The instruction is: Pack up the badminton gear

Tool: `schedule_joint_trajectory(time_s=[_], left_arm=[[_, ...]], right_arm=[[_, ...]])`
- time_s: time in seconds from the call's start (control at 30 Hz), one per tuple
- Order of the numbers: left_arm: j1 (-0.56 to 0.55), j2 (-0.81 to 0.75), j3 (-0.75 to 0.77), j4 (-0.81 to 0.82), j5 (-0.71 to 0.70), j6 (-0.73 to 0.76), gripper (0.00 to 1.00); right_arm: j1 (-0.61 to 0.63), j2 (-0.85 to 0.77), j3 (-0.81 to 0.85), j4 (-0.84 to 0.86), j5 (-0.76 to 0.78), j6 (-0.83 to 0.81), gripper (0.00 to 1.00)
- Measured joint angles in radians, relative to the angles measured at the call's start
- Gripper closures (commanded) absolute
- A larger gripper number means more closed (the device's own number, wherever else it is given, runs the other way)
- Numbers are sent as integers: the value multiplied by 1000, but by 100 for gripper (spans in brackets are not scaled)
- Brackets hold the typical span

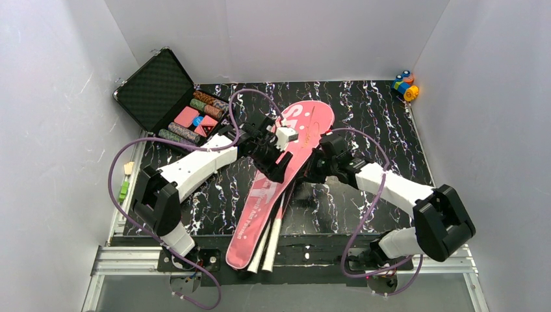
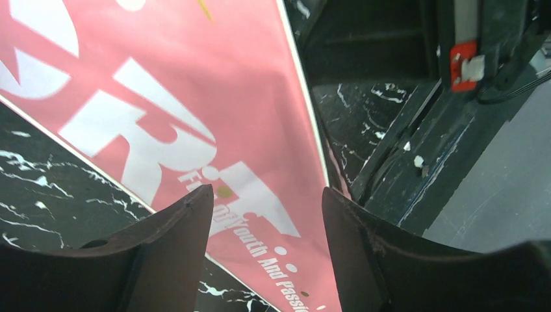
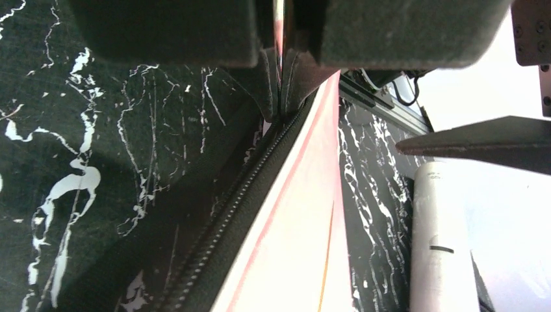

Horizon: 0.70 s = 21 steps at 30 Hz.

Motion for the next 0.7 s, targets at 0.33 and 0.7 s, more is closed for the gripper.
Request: schedule_joint_trajectory(time_s=[0.33,0.7], left_arm=[[-34,5,70,5,48,-2,36],[-76,-17,3,28,79,-21,32]], right_arm=[[30,-68,77,-88,-3,5,99],[37,-73,188,-186,-7,8,99]])
